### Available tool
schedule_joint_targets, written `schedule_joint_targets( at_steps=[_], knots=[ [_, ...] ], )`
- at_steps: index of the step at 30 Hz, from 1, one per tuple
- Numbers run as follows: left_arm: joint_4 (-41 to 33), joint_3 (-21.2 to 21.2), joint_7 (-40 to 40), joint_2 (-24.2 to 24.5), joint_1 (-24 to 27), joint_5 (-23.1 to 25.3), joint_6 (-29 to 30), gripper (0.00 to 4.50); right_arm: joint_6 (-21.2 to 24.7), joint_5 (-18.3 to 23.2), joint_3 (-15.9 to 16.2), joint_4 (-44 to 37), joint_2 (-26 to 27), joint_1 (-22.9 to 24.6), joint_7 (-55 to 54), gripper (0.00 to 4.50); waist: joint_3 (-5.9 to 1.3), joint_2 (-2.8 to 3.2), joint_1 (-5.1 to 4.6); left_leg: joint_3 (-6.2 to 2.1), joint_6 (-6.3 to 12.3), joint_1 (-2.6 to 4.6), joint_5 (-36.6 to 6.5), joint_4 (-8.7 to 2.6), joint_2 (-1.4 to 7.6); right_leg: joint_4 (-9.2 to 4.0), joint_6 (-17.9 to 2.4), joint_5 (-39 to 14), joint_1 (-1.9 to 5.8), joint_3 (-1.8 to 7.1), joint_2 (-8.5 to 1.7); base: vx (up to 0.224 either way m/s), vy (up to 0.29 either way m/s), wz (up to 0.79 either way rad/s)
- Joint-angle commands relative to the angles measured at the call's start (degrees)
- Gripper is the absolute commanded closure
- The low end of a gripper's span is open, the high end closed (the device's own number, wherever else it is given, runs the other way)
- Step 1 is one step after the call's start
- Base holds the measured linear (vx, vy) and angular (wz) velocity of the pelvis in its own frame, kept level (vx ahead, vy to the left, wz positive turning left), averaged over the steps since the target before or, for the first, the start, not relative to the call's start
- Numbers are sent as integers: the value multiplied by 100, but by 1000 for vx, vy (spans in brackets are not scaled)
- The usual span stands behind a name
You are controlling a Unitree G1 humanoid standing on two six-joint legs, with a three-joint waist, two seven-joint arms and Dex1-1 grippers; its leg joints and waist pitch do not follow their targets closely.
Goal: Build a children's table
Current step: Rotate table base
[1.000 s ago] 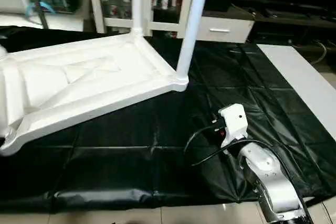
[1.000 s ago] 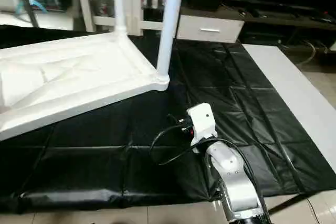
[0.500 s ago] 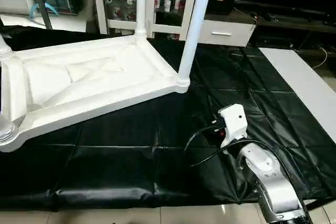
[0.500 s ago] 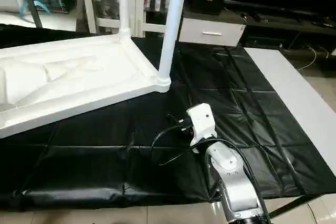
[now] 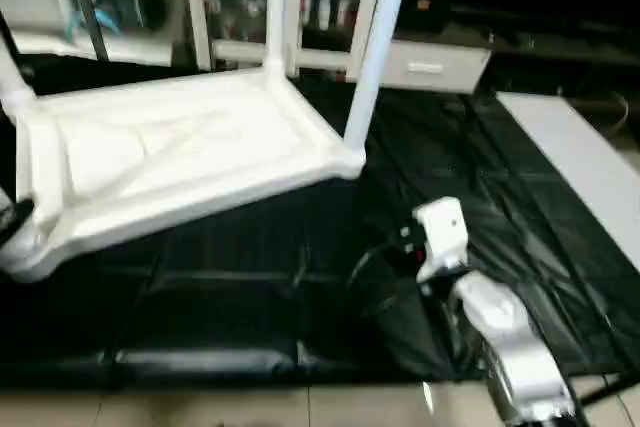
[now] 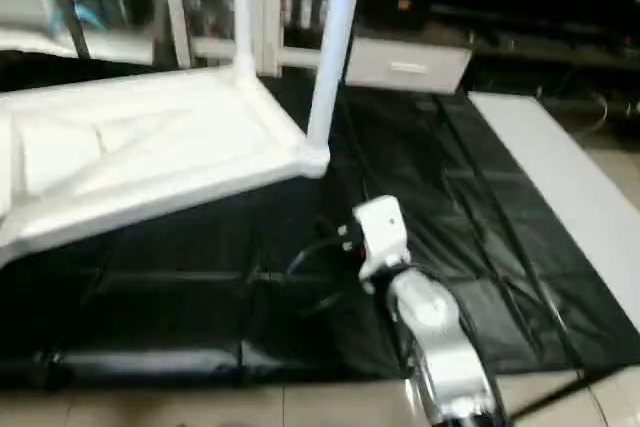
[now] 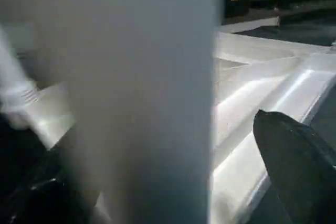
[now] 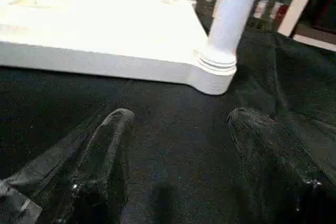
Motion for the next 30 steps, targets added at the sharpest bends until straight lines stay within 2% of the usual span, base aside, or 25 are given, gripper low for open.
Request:
schedule_joint_targets(
  at_steps=[1, 3, 4, 5, 6, 7, 9, 11, 12, 13, 14, 16, 18, 19, 20, 21, 22, 23, 24, 25, 26, 27, 28, 29, 30],
  knots=[
    [-117, -271, -224, -132, -198, -59, 238, 3, -14, -6, -72, -127, -65, 73, -43, 142, -248, 356, -1, -116, -435, 74, -3003, -551, 116, -410, -832, -2118, 78, 243, -343, 0, 0, 0],
    [-278, -402, -394, -217, -273, -181, 454, 3, -22, -10, -77, -135, -68, 100, -46, 142, -256, 336, 2, -81, -425, 91, -2883, -528, 123, -389, -1000, -1793, 66, 246, -327, 0, 0, 0],
    [-842, -771, -759, -414, -322, -477, 1061, 3, -38, -19, -88, -149, -105, 147, -37, 142, -260, 412, 12, -60, -409, 115, -2870, -508, 117, -379, -1062, -1701, 39, 253, -318, 0, 0, 0],
    [-842, -771, -759, -414, -322, -477, 1061, 3, -38, -19, -88, -149, -105, 147, -37, 142, -271, 385, 2, -46, -447, 121, -2842, -511, 142, -360, -1121, -1600, 53, 254, -323, 0, 0, 0],
    [-1212, -1012, -929, -496, -306, -634, 1429, 3, -42, -10, -111, -156, -138, 161, -14, 142, -263, 406, 52, -10, -416, 144, -2784, -495, 140, -367, -1189, -1510, 30, 251, -302, 0, 0, 0],
    [-1212, -1012, -929, -496, -306, -634, 1429, 3, -42, -10, -111, -156, -138, 161, -14, 142, -259, 400, 75, -10, -393, 133, -2743, -486, 130, -358, -1203, -1489, 30, 250, -292, 0, 0, 0],
    [-2028, -1746, -1313, -739, -409, -953, 2131, 3, -25, 12, -187, -148, -304, 172, 106, 142, -260, 458, 104, -13, -388, 83, -2616, -492, 126, -332, -1193, -1463, 90, 251, -299, 0, 0, 0],
    [-2276, -2213, -1486, -897, -594, -991, 2334, 3, -10, 44, -231, -150, -423, 184, 219, 142, -254, 446, 149, -1, -361, 101, -2627, -490, 120, -363, -1131, -1616, 83, 251, -285, 0, 0, 0],
    [-2379, -2512, -1566, -1035, -746, -922, 2350, 3, -9, 53, -261, -156, -498, 192, 279, 142, -243, 471, 148, 9, -345, 101, -2686, -485, 101, -404, -1054, -1843, 88, 254, -274, 0, 0, 0],
    [-2401, -2739, -1612, -1163, -889, -809, 2290, 3, -4, 72, -298, -160, -543, 193, 312, 142, -245, 454, 155, 8, -330, 104, -2672, -476, 99, -410, -1036, -1895, 91, 262, -288, 0, 0, 0],
    [-2333, -2908, -1592, -1349, -1058, -653, 2181, 3, -1, 91, -338, -164, -580, 189, 335, 142, -242, 482, 134, -10, -322, 48, -2568, -484, 84, -409, -970, -2029, 139, 267, -299, 0, 0, 0],
    [-2165, -3123, -1532, -1654, -1330, -387, 1979, 3, 0, 130, -411, -192, -623, 185, 356, 142, -265, 436, 119, -2, -290, 51, -2444, -464, 72, -446, -872, -2131, 159, 264, -305, 0, 0, 0],
    [-1564, -3333, -1226, -2293, -1809, 216, 1419, 3, 21, 253, -457, -289, -663, 193, 462, 142, -267, 444, 53, 5, -222, -8, -2129, -440, 46, -446, -817, -2104, 199, 263, -298, 0, 0, 0],
    [-1564, -3333, -1226, -2293, -1809, 216, 1419, 3, 21, 253, -457, -289, -663, 193, 462, 142, -268, 419, 25, 17, -162, -15, -2014, -416, 28, -480, -735, -2258, 203, 258, -297, 0, 0, 0],
    [-967, -3407, -895, -2715, -2157, 660, 1011, 3, 64, 490, -478, -458, -684, 242, 686, 142, -286, 430, 9, -1, -137, -76, -1779, -429, 41, -448, -727, -2157, 248, 266, -321, 0, 0, 0],
    [-967, -3407, -895, -2715, -2157, 660, 1011, 3, 64, 490, -478, -458, -684, 242, 686, 142, -285, 422, -33, 0, -84, -84, -1746, -406, 20, -480, -609, -2272, 255, 233, -282, 0, 0, 0],
    [-458, -3508, -484, -3056, -2468, 1053, 529, 3, 126, 778, -478, -692, -765, 320, 1009, 142, -285, 422, -33, 0, -84, -84, -1746, -406, 20, -480, -609, -2272, 255, 233, -282, 0, 0, 0],
    [-90, -3550, -174, -3280, -2702, 1252, 357, 3, 224, 1089, -454, -957, -883, 418, 1386, 142, -321, 434, -49, 11, 58, -56, -1612, -377, 18, -502, -623, -1926, 262, 248, -255, 0, 0, 0],
    [127, -3706, 142, -3382, -2860, 1413, 158, 3, 431, 1502, -433, -1310, -1073, 550, 1802, 142, -345, 468, -39, -25, 82, -105, -1386, -378, 51, -406, -780, -1377, 304, 246, -277, 0, 0, 0],
    [127, -3706, 142, -3382, -2860, 1413, 158, 3, 431, 1502, -433, -1310, -1073, 550, 1802, 142, -338, 444, -57, -21, 140, -139, -1347, -380, 49, -408, -801, -1222, 323, 235, -251, 0, 0, 0],
    [229, -3833, 354, -3446, -2958, 1479, 142, 3, 598, 1771, -403, -1569, -1285, 644, 2147, 142, -351, 433, -46, -28, 162, -139, -1279, -365, 62, -390, -842, -1097, 333, 236, -273, 0, 0, 0],
    [233, -3858, 378, -3451, -2968, 1479, 146, 3, 618, 1788, -399, -1591, -1314, 651, 2182, 142, -380, 425, -58, -20, 271, -152, -1019, -330, 64, -329, -1051, -591, 346, 238, -277, 0, 0, 0],
    [277, -4043, 544, -3503, -3048, 1506, 146, 3, 758, 1899, -376, -1744, -1539, 700, 2438, 142, -383, 445, -69, -15, 294, -153, -965, -320, 58, -316, -1127, -499, 340, 233, -268, 0, 0, 0],
    [322, -4135, 591, -3557, -3090, 1572, 67, 3, 815, 1909, -377, -1781, -1649, 701, 2540, 142, -390, 407, -52, 0, 361, -128, -911, -293, 69, -315, -1226, -404, 324, 235, -265, 0, 0, 0],
    [366, -4192, 603, -3610, -3123, 1629, -2, 3, 841, 1879, -380, -1779, -1724, 687, 2595, 142, -394, 409, -48, 8, 391, -136, -862, -284, 68, -310, -1277, -371, 321, 239, -273, 0, 0, 0]
  ],
)
